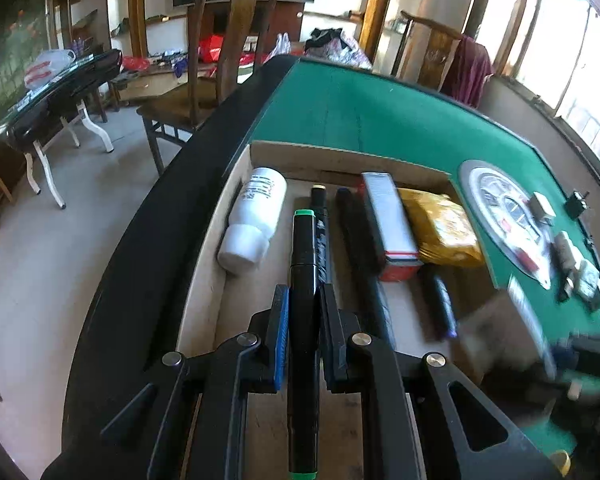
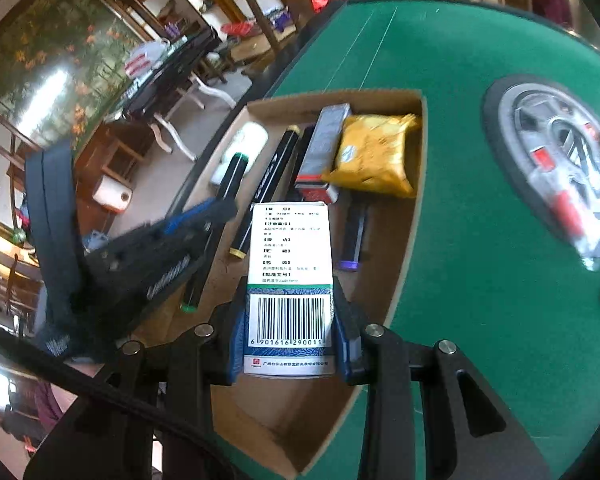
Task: Organize objects
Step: 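Place the marker and the medicine box into the tray with both grippers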
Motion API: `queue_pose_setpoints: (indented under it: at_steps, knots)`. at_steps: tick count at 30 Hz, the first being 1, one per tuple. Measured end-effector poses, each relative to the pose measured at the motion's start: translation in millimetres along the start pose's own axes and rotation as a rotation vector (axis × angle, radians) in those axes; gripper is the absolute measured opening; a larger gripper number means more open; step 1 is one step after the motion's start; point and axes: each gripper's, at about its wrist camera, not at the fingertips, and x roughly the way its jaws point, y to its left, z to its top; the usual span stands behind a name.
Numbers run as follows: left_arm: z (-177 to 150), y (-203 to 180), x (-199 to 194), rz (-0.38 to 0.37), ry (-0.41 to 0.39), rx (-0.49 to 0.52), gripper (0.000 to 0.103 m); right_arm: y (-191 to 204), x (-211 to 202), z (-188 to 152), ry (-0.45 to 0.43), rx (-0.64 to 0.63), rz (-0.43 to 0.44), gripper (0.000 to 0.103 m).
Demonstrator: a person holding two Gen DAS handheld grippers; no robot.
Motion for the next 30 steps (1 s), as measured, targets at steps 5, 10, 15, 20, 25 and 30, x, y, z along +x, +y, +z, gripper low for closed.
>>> queue_pose_setpoints:
  at_steps: [5, 10, 15, 20, 25, 30]
  knots:
    - [11.8, 5.2, 18.3, 0.027, 0.023, -0.006, 0.012, 0.9, 25.6, 1.4, 0.039, 0.004, -0.031, 0.032]
    - [13.4, 10.4, 21.6, 0.0, 0.04, -0.029, 0.012, 2.6, 42.1, 6.5, 0.046, -0.006, -0.085, 0.032]
    - [11.6, 14.4, 11.4, -0.035, 0.018, -0.05, 0.021, 9.6, 48.8, 6.3, 0.045, -0.014, -0.121, 0.033]
    - [9.9, 19.5, -16.8, -0.088, -0.028, -0.099, 0.046, 9.5, 46.5, 7.5, 0.038, -0.016, -0.141, 0.034]
    - [7.4, 14.4, -44.3, -0.086, -0.068, -0.091, 0.05, 9.0, 33.9, 6.0, 0.012, -0.016, -0.105, 0.038]
    - [3.1, -0.2, -60.4, -0.067, -0.098, -0.063, 0.052, 6.5, 14.1, 0.4, -0.025, -0.023, -0.093, 0.039]
